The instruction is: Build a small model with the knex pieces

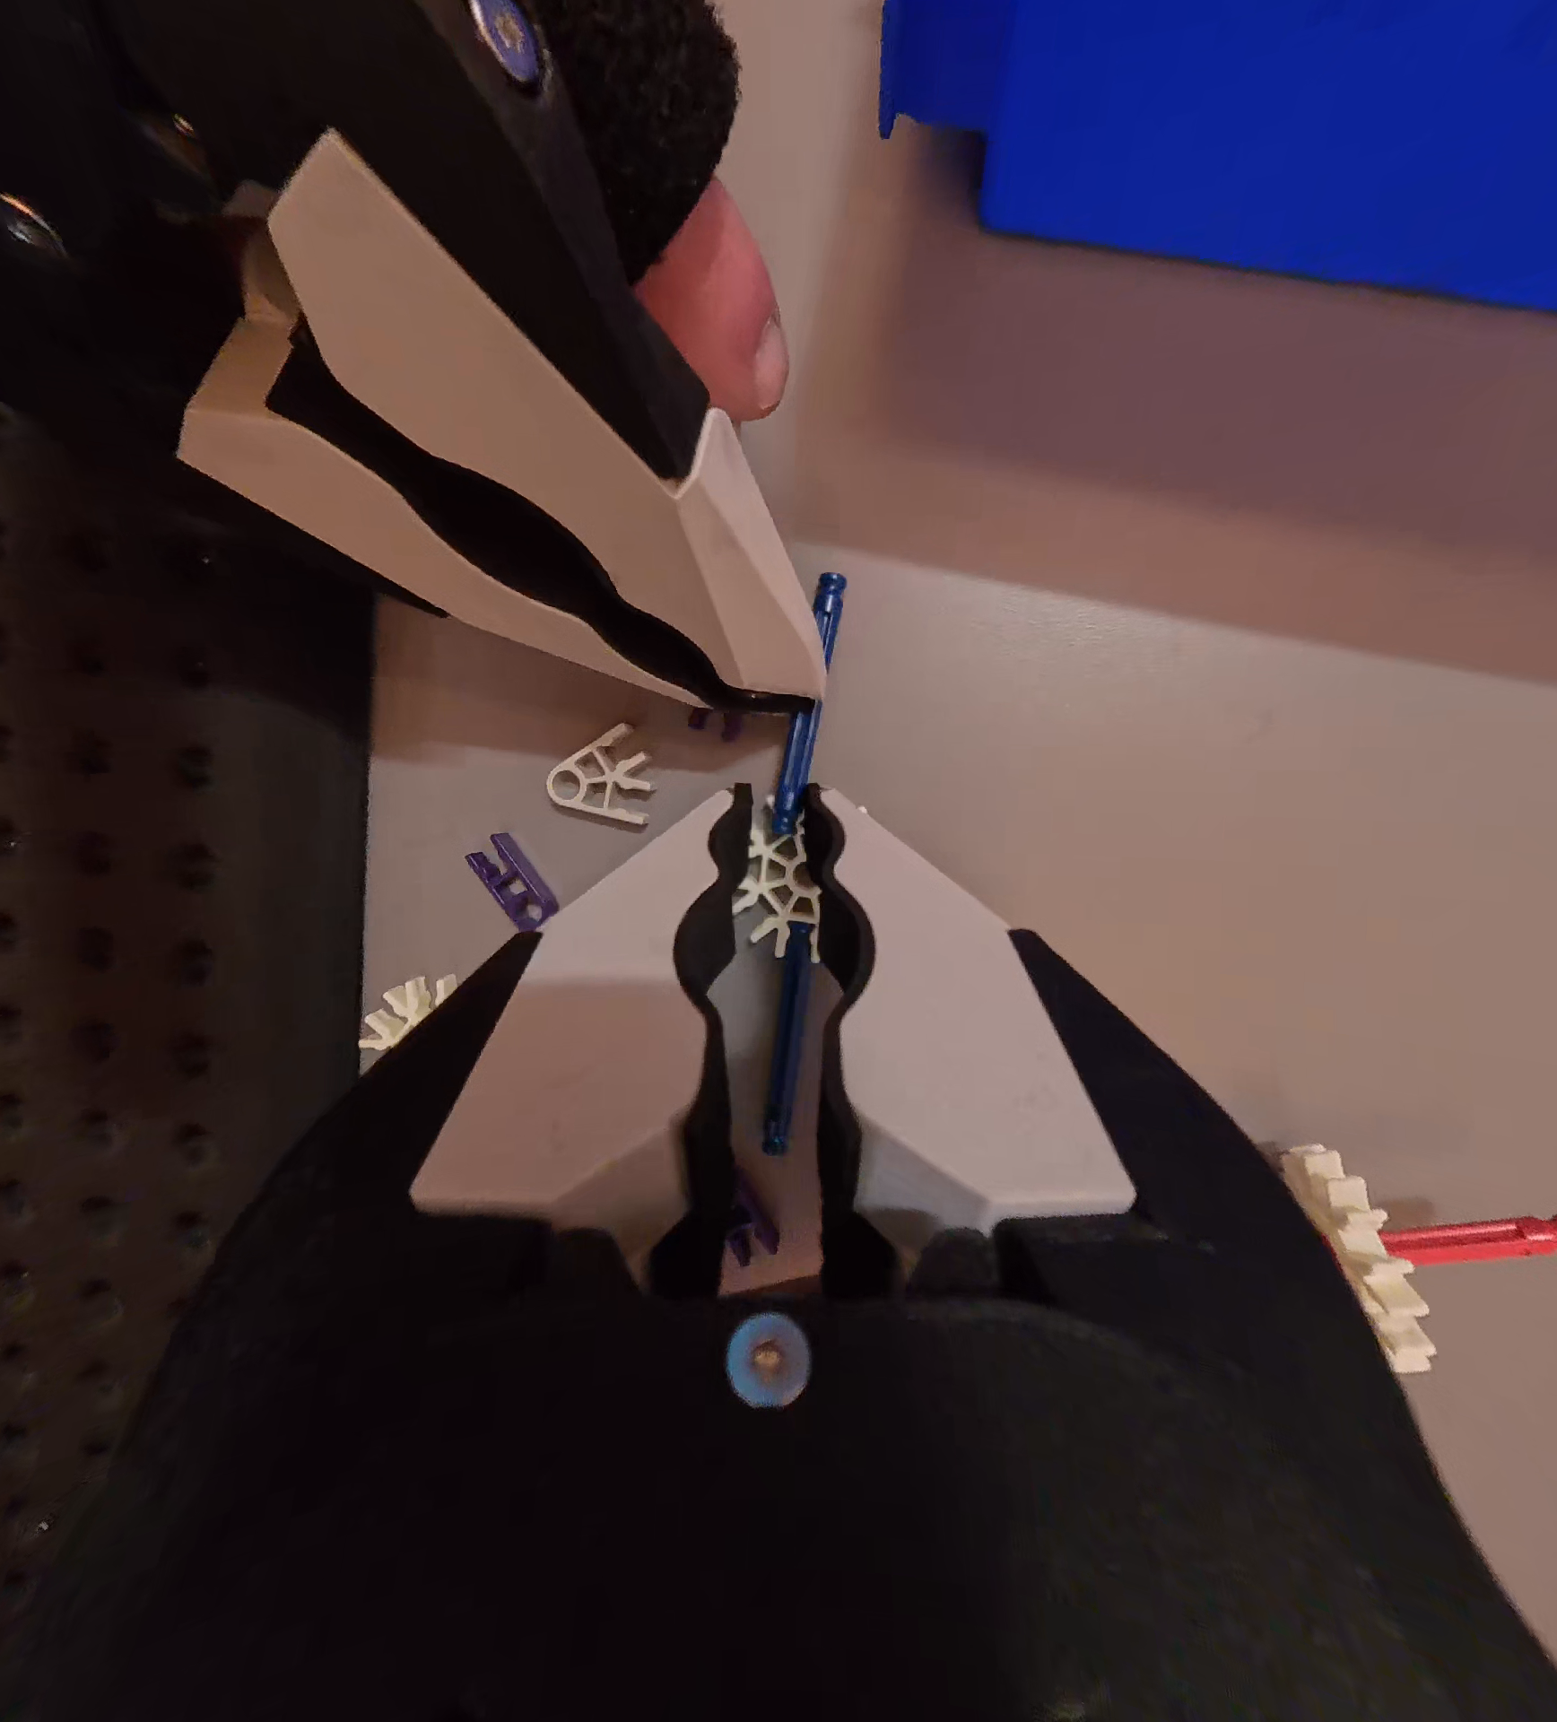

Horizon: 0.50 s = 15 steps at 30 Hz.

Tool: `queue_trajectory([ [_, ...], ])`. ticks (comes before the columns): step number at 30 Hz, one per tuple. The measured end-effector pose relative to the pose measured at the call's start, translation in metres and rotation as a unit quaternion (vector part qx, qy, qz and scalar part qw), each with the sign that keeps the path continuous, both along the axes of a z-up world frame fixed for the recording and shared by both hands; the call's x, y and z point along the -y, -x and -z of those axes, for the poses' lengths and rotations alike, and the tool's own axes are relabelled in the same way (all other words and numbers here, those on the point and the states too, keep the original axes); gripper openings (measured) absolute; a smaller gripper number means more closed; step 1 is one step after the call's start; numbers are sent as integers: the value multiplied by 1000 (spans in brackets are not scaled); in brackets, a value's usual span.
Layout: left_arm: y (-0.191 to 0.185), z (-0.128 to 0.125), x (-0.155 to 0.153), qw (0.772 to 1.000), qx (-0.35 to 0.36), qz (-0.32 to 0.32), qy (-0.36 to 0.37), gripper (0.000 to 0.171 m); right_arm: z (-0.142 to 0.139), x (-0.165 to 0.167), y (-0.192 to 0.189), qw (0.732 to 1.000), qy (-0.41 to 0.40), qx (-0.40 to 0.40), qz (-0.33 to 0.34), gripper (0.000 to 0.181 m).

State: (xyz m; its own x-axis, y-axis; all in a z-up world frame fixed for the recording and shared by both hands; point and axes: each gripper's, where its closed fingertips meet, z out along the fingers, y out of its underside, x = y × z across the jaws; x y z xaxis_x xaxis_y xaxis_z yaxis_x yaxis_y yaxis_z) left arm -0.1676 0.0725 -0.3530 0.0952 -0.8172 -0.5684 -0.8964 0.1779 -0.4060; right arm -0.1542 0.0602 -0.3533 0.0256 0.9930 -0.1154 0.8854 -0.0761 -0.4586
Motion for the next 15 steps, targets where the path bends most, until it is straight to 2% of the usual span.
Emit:
queue_trajectory([
  [6,3,4,-5,1000,-10,-5,-3,0,-11,-2,-4,1000,6,-18,3,7],
  [12,-3,-4,-5,1000,0,0,-14,0,-1,-8,-21,999,-37,21,2,19],
  [15,-2,-3,-6,1000,-12,3,-13,1,-3,-10,-20,998,-63,11,-7,31],
])
